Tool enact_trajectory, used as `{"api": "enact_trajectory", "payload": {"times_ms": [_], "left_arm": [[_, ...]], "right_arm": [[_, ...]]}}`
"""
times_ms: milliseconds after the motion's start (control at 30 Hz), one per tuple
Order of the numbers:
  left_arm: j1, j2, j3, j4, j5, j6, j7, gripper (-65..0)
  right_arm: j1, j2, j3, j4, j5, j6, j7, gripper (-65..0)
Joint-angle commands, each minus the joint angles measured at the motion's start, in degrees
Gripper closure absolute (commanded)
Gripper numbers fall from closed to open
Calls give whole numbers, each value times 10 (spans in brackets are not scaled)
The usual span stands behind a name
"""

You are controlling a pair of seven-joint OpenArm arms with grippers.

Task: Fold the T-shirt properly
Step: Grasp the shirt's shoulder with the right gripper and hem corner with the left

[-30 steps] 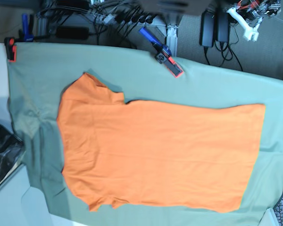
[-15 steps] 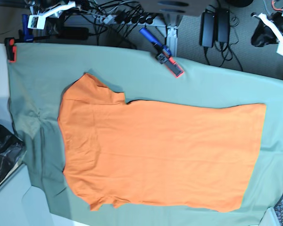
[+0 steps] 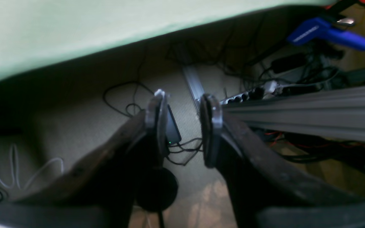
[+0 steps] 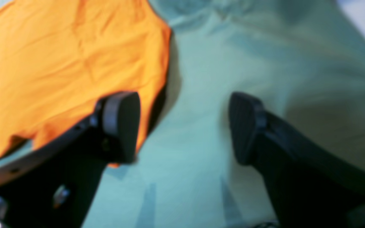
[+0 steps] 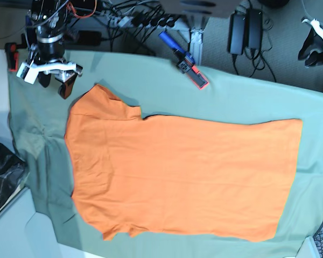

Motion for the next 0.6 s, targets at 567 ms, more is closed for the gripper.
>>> {"api": "enact_trajectory", "payload": {"times_ms": [567], "left_arm": [[3,-17,-8,7,5,-2,-10,-218]], "right_arm": [[140,-25,-108,-172,41,83,-23,-439]]}}
